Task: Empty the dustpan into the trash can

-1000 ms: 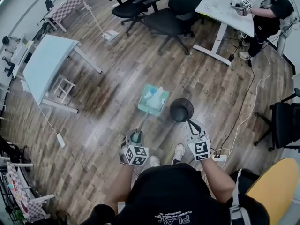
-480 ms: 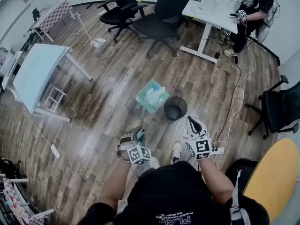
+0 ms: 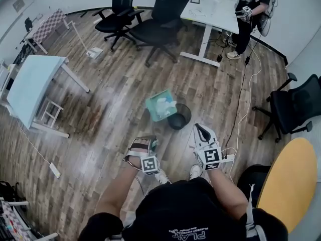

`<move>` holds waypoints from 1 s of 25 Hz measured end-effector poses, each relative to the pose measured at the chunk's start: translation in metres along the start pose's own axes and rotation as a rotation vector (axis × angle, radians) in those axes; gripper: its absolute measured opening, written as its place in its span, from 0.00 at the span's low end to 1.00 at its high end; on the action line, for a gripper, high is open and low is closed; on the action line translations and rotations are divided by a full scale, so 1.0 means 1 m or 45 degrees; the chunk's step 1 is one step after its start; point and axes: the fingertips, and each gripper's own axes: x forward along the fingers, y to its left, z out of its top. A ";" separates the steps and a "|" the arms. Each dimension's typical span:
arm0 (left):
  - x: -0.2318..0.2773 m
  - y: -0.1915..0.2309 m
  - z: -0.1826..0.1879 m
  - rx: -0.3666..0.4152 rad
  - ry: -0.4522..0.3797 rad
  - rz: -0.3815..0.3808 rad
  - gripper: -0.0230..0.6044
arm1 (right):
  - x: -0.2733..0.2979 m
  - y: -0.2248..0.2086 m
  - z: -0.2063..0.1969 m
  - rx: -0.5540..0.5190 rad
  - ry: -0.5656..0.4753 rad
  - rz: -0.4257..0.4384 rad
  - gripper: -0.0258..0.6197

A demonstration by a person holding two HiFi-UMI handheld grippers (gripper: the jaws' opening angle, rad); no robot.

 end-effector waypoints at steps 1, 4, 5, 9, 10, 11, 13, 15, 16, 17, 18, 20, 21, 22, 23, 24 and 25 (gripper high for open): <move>0.000 -0.002 0.007 0.071 0.003 -0.003 0.21 | -0.003 -0.002 -0.001 -0.009 0.003 0.014 0.08; 0.002 -0.011 0.030 0.258 0.032 -0.009 0.21 | -0.011 -0.009 -0.010 -0.027 0.021 0.060 0.08; 0.004 -0.009 0.040 0.287 0.033 0.016 0.21 | -0.013 -0.013 -0.013 -0.027 0.026 0.074 0.08; 0.019 -0.042 0.047 0.475 0.168 -0.125 0.19 | -0.018 -0.030 -0.016 -0.021 0.018 0.100 0.08; 0.021 -0.049 0.047 0.531 0.201 -0.158 0.19 | -0.020 -0.034 -0.016 -0.014 0.011 0.104 0.08; 0.022 -0.054 0.050 0.576 0.220 -0.176 0.19 | -0.021 -0.038 -0.015 -0.009 0.004 0.108 0.08; 0.022 -0.057 0.062 0.637 0.230 -0.190 0.19 | -0.023 -0.046 -0.014 -0.011 -0.003 0.115 0.08; 0.021 -0.060 0.074 0.688 0.220 -0.201 0.19 | -0.025 -0.054 -0.013 -0.015 -0.009 0.119 0.08; 0.021 -0.064 0.078 0.718 0.213 -0.212 0.19 | -0.026 -0.057 -0.012 -0.015 -0.013 0.121 0.08; 0.021 -0.068 0.081 0.753 0.209 -0.223 0.19 | -0.028 -0.059 -0.011 -0.015 -0.018 0.123 0.08; 0.022 -0.072 0.084 0.794 0.207 -0.233 0.19 | -0.029 -0.062 -0.010 -0.016 -0.022 0.124 0.08; 0.022 -0.080 0.088 0.896 0.208 -0.254 0.19 | -0.032 -0.067 -0.009 -0.016 -0.027 0.124 0.08; 0.021 -0.085 0.090 0.956 0.208 -0.266 0.19 | -0.034 -0.069 -0.009 -0.016 -0.029 0.122 0.08; 0.021 -0.090 0.091 1.019 0.208 -0.278 0.19 | -0.035 -0.071 -0.010 -0.014 -0.030 0.120 0.08; 0.022 -0.096 0.092 1.079 0.207 -0.290 0.19 | -0.036 -0.073 -0.010 -0.012 -0.031 0.118 0.08; 0.022 -0.102 0.091 1.134 0.204 -0.300 0.19 | -0.037 -0.074 -0.011 -0.010 -0.031 0.116 0.08; 0.023 -0.108 0.091 1.179 0.199 -0.305 0.19 | -0.039 -0.074 -0.012 -0.007 -0.029 0.115 0.08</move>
